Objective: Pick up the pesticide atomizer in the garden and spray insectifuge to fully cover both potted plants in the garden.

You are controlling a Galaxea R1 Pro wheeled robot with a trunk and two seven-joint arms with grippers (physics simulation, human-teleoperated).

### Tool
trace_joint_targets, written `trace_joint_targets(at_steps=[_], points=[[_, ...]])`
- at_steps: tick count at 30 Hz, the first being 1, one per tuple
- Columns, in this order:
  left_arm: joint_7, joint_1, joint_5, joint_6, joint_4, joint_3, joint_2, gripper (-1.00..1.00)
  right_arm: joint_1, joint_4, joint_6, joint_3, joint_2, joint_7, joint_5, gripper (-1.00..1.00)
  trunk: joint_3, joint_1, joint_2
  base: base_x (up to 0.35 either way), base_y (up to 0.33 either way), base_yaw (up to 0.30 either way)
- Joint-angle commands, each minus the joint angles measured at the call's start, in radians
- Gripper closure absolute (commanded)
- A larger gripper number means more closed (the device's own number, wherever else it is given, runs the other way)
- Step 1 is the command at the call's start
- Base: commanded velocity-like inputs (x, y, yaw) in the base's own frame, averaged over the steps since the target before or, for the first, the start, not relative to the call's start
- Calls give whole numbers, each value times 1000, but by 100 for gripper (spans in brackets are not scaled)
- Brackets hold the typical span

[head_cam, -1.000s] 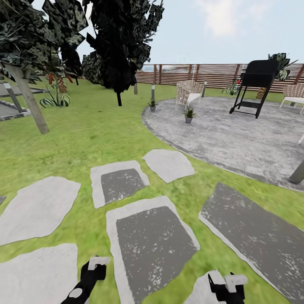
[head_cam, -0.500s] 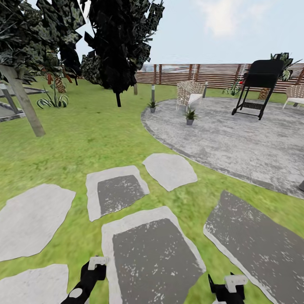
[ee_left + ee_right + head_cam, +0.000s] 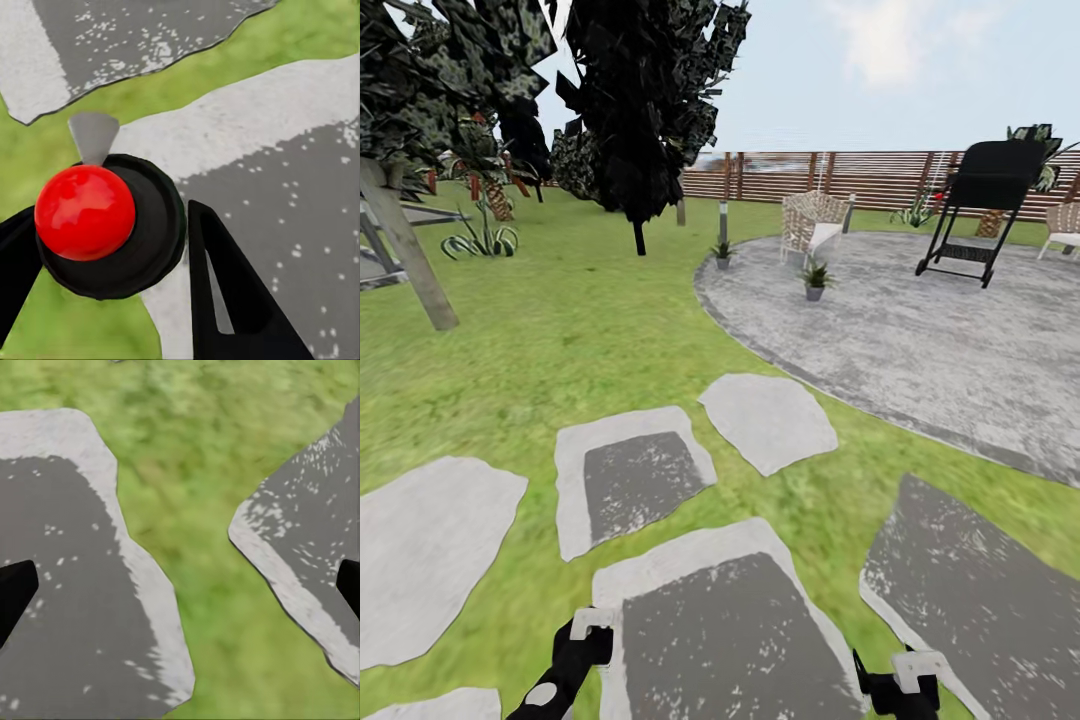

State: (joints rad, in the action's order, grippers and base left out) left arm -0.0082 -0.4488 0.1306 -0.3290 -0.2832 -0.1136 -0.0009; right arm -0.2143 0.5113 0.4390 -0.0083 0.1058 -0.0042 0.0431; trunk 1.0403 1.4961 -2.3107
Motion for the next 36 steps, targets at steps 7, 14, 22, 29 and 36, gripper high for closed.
trace_joint_targets(at_steps=[7,14,22,29,36], points=[[-1,-1,11,-4,1,-8,-1,100,0,-2,3,-1,0,0,4,-100,1,0,0,339,99,0],[-1,-1,12,-4,1,-8,-1,100,0,-2,3,-1,0,0,4,-100,1,0,0,338,102,0],[-1,-1,12,-4,1,-8,-1,100,0,-2,3,-1,0,0,6,-100,1,0,0,338,102,0],[-1,-1,12,-4,1,-8,-1,100,-1,-2,3,-1,0,0,6,-100,1,0,0,338,102,0],[-1,-1,12,-4,1,-8,-1,100,0,-2,3,-1,0,0,6,-100,1,0,0,338,102,0]])
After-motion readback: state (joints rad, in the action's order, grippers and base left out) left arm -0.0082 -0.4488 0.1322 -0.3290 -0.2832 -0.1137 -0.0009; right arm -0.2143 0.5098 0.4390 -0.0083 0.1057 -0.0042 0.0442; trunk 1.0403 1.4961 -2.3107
